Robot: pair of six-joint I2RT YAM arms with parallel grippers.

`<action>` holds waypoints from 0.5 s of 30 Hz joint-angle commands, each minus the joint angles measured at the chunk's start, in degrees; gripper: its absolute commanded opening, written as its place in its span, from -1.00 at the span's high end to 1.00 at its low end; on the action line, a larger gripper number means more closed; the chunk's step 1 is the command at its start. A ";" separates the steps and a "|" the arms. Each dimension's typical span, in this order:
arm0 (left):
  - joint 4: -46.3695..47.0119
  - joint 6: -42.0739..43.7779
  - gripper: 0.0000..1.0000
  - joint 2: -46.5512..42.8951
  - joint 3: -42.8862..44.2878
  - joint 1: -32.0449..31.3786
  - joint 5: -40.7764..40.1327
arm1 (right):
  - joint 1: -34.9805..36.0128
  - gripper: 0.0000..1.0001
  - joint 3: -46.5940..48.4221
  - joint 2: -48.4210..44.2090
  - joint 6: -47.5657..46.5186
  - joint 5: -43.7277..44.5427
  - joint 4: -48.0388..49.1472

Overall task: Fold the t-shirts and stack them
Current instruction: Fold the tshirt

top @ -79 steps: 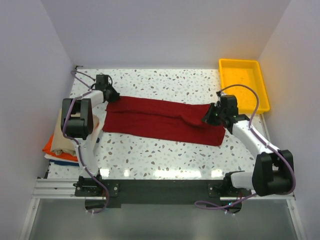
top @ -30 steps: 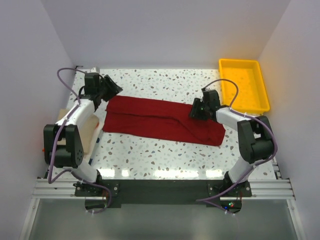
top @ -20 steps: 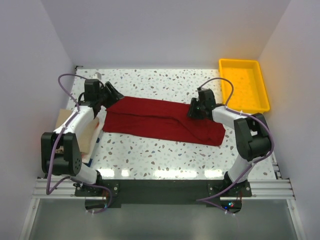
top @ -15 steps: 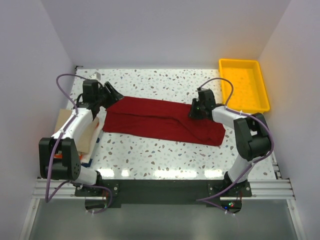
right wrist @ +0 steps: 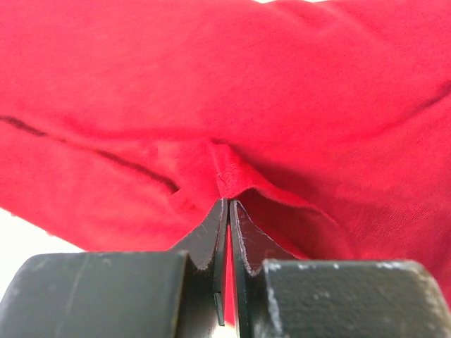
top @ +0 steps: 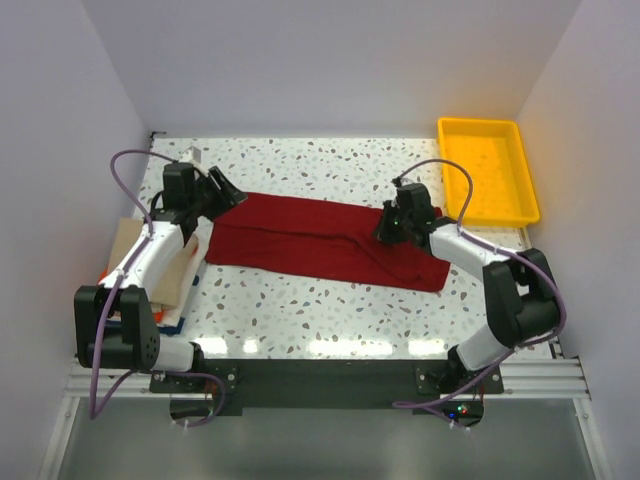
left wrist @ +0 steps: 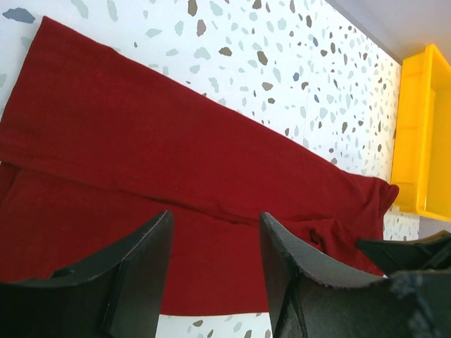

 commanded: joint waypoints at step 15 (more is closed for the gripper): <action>-0.56 1.74 -0.14 -2.36 -2.42 -0.22 2.24 | 12.68 0.85 -5.38 -7.55 5.48 3.86 2.95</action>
